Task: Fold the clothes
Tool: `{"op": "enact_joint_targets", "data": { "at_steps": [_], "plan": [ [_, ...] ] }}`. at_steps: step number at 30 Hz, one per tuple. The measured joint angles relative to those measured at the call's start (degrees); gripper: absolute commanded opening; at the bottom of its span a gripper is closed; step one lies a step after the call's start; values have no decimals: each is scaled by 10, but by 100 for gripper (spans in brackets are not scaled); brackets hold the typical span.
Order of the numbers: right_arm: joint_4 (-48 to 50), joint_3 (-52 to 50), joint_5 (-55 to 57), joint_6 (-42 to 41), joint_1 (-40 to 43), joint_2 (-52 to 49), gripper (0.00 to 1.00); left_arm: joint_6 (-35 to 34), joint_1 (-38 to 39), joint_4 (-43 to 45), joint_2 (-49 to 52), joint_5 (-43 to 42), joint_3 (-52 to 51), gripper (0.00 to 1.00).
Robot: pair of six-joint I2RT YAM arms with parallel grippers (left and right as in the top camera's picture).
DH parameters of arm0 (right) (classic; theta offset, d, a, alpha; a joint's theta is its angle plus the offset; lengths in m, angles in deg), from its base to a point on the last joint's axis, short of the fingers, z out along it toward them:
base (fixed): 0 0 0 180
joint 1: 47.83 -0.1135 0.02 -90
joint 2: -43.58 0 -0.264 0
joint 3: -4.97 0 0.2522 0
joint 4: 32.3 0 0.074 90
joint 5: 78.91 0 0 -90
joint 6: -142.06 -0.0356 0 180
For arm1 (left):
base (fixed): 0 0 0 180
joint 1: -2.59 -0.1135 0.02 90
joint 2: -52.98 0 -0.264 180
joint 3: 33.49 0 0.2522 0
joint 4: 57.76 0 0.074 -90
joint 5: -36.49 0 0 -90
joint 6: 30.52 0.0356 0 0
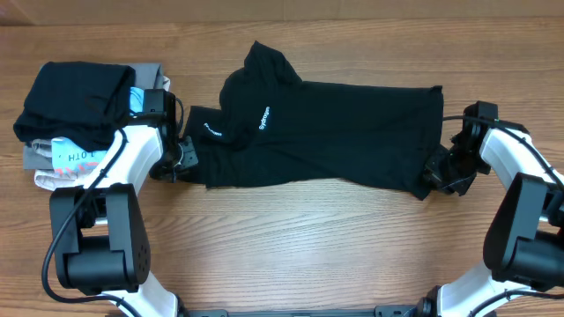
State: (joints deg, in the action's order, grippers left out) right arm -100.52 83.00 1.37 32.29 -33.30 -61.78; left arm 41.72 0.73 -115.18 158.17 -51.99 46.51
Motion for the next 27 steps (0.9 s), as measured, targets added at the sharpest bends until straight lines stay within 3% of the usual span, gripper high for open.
{"op": "enact_joint_targets", "data": {
  "at_steps": [5, 27],
  "plan": [
    [0, 0, -6, -3, 0, 0, 4, 0, 0, 0, 0, 0, 0, 4],
    [13, 38, -5, 3, 9, 0, 4, 0, 0, 0, 0, 0, 0, 4]
  ]
}}
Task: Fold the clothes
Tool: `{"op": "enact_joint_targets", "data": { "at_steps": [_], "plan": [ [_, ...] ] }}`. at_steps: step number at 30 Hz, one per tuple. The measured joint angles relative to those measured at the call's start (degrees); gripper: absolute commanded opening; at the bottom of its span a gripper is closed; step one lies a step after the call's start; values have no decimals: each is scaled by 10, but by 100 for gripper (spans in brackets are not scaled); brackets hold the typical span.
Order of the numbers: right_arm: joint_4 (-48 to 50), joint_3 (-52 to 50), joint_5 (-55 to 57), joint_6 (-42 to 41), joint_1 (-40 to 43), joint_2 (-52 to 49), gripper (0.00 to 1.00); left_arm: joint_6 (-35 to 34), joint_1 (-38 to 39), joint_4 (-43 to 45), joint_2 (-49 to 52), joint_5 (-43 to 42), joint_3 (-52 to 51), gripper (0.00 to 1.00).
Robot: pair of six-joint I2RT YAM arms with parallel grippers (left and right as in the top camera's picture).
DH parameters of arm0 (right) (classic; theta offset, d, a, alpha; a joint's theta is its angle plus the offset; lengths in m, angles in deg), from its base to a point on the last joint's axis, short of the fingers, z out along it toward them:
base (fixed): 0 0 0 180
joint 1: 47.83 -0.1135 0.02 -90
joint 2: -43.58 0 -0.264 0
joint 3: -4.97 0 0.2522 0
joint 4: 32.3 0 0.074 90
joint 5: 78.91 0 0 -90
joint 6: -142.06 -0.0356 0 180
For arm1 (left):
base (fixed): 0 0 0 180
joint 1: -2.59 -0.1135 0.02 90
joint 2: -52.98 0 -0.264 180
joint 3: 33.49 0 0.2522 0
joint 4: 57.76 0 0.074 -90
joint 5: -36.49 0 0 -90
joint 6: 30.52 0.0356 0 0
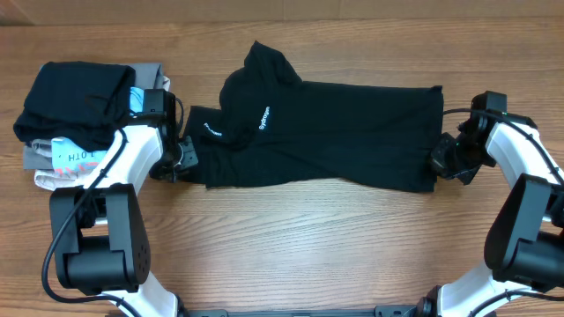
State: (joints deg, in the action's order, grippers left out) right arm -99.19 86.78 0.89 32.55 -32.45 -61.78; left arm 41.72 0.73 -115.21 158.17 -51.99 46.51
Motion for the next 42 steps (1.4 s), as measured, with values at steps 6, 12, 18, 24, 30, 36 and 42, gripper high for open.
{"op": "enact_joint_targets", "data": {
  "at_steps": [6, 12, 18, 24, 30, 36, 42],
  "plan": [
    [26, 0, 19, 2, 0, 0, 4, 0, 0, 0, 0, 1, 0, 4],
    [52, 0, 44, 3, 0, 0, 4, 8, 0, 7, 0, 4, 0, 4],
    [67, 0, 70, 3, 0, 0, 4, 30, 0, 23, 0, 7, 0, 4],
    [85, 0, 90, 3, 0, 0, 4, 41, 0, 34, 0, 26, 0, 4],
    [100, 0, 101, 3, 0, 0, 4, 45, 0, 45, 0, 45, 0, 4],
    [101, 0, 105, 3, 0, 0, 4, 45, 0, 46, 0, 49, 0, 4],
    [107, 0, 108, 3, 0, -1, 4, 45, 0, 46, 0, 50, 0, 4]
  ]
}}
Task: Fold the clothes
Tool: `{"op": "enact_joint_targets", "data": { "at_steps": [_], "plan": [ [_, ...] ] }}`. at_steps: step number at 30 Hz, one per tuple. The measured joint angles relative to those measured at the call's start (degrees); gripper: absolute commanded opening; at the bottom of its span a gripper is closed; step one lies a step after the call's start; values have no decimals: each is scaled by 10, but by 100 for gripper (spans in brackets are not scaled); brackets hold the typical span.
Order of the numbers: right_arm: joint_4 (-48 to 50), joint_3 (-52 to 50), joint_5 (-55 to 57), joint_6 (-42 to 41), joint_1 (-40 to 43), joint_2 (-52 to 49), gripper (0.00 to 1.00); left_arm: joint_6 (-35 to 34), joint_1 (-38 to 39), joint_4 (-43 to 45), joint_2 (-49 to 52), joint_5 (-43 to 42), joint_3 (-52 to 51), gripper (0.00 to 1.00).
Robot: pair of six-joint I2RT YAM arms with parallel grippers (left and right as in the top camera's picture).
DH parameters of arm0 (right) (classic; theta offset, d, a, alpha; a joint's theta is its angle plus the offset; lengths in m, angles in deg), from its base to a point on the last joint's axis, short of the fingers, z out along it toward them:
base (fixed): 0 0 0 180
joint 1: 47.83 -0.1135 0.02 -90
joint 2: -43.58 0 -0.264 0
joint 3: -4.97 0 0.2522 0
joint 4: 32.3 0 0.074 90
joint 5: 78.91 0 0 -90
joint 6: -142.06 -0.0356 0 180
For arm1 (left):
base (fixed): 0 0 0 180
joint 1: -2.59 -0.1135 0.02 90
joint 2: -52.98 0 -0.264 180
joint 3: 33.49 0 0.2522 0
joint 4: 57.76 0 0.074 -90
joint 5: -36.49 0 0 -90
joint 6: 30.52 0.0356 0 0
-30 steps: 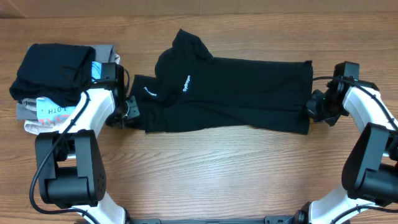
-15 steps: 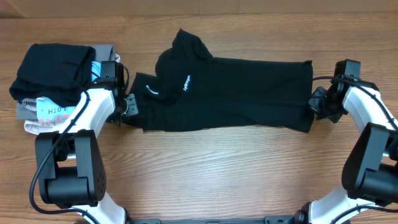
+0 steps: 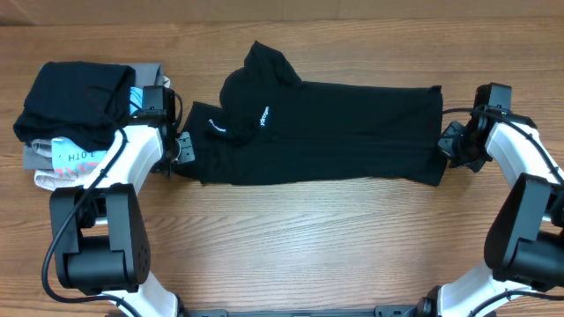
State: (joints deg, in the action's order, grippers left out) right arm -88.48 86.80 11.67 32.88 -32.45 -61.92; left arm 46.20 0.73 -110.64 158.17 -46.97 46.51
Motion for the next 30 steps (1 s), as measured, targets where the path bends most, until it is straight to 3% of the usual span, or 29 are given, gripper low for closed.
{"op": "enact_joint_targets", "data": {
  "at_steps": [17, 18, 22, 24, 27, 30],
  "plan": [
    [19, 0, 18, 0, 0, -7, 4, 0, 0, 28, 0, 27, 0, 4],
    [19, 0, 18, 0, 0, -7, 4, 0, 0, 28, 0, 27, 0, 10],
    [28, 0, 20, 4, 0, -8, 26, 1, 0, 19, 0, 33, 0, 41],
    [32, 1, 26, 4, 0, -9, 48, 2, 0, -1, 0, 34, 2, 45],
    [20, 9, 29, 4, 0, -9, 62, 4, 0, -53, 1, 31, 26, 45],
    [-4, 44, 18, 8, 0, -10, 66, 4, 0, -110, 1, 16, 91, 46]
  ]
}}
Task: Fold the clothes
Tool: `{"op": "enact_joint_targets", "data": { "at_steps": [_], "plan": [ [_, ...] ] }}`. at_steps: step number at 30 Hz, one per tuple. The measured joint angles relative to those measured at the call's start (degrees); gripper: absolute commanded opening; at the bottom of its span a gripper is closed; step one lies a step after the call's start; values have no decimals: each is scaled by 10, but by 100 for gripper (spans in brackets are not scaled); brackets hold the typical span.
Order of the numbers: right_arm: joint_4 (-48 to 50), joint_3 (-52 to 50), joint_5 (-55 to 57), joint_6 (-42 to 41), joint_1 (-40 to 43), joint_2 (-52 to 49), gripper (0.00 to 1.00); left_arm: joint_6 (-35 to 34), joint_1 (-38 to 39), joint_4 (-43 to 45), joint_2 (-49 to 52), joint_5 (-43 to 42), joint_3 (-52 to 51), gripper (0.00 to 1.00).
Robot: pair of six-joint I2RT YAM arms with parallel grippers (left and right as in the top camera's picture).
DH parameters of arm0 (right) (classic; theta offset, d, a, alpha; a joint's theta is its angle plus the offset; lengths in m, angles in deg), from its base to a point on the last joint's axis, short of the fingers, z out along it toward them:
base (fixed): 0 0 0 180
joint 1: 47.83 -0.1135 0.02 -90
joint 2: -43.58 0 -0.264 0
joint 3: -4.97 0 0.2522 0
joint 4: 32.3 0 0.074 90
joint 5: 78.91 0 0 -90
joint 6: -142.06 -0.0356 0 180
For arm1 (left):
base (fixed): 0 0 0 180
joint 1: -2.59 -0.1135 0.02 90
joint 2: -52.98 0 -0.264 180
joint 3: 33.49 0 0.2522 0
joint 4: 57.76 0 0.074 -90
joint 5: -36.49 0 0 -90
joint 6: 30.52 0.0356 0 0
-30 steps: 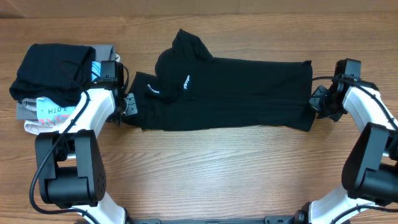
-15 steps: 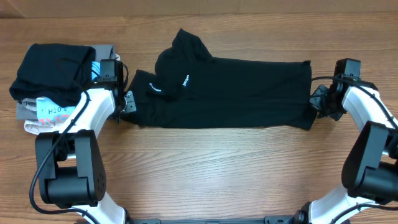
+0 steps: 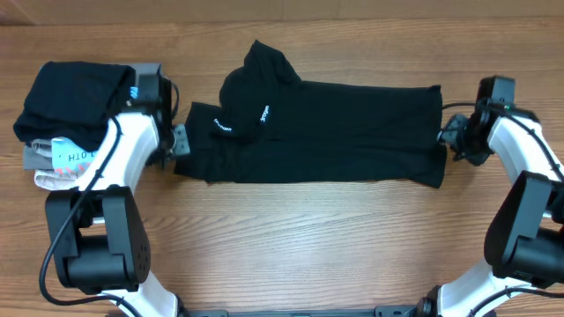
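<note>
A black shirt with small white lettering lies stretched left to right across the middle of the table, one sleeve poking up at the back left. My left gripper sits at the shirt's left edge and looks shut on the cloth there. At the opposite end, my right gripper meets the right edge about halfway up and also looks shut on the fabric. Both sets of fingers are small and partly hidden by the wrists.
A pile of other clothes rests at the far left: a black garment on top, grey and white ones beneath. It lies right beside the left arm. Bare wooden table runs along the front.
Both grippers have shifted a little toward the back of the table along the shirt's ends. The shirt's left edge followed slightly. The front hem stays straight.
At first both grippers were at the shirt's front corners, and the front hem ran crooked, sagging at the right. Later the right gripper sat higher on the right edge. Then both were further back and the hem was straight, as it is now.
</note>
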State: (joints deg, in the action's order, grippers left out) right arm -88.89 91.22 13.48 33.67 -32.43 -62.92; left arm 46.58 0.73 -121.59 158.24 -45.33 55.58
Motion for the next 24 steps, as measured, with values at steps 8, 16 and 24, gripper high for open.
{"op": "enact_joint_targets", "data": {
  "at_steps": [8, 16, 24],
  "plan": [
    [-135, 182, -180, 82, -24, -2, 61, -54, 0, -126, -27, -59, 198, 59],
    [-101, 189, -248, 142, -195, -10, 17, -81, 0, -135, -66, -160, 226, 72],
    [-46, 180, -249, 151, -341, -86, 4, -82, -2, -156, -65, -151, 226, 80]
  ]
}}
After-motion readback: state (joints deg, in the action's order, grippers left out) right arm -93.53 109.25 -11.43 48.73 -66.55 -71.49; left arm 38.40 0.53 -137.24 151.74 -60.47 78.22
